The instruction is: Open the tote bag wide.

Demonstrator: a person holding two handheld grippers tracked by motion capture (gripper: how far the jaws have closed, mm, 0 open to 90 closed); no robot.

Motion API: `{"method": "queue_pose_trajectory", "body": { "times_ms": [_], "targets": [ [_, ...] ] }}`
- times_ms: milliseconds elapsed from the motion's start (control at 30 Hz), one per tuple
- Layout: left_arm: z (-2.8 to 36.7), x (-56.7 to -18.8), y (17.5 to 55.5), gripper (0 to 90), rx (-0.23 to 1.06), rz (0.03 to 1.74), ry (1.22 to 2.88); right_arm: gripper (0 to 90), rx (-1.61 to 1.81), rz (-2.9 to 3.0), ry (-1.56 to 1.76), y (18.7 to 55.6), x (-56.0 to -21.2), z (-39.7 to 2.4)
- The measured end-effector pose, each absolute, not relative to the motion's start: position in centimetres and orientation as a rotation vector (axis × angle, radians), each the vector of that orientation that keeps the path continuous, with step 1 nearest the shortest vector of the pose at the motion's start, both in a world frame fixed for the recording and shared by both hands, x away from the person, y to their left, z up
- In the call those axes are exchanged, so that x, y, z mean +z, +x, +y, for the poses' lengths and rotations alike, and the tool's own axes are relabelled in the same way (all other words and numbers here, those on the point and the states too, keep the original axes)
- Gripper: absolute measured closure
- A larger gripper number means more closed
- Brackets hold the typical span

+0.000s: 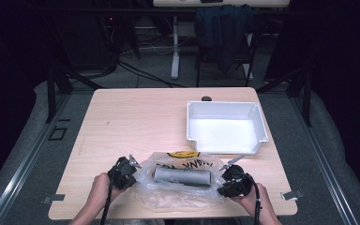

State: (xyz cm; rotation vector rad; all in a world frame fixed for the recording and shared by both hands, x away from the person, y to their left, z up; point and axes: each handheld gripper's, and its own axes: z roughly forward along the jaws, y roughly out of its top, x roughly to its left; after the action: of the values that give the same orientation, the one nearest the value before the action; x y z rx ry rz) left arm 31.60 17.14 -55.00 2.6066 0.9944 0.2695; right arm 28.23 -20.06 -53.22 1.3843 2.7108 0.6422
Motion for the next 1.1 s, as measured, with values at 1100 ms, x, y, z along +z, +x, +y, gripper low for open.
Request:
{"method": "queue_pose_trajectory", "body": {
  "times_ms": [1100],
  "targets": [
    [19.2,-53.6,32.5,58.7,0.177,1.011,2.450,42.3,0.887,2.710,0.772,29.7,-46.1,-17.4]
  ]
}}
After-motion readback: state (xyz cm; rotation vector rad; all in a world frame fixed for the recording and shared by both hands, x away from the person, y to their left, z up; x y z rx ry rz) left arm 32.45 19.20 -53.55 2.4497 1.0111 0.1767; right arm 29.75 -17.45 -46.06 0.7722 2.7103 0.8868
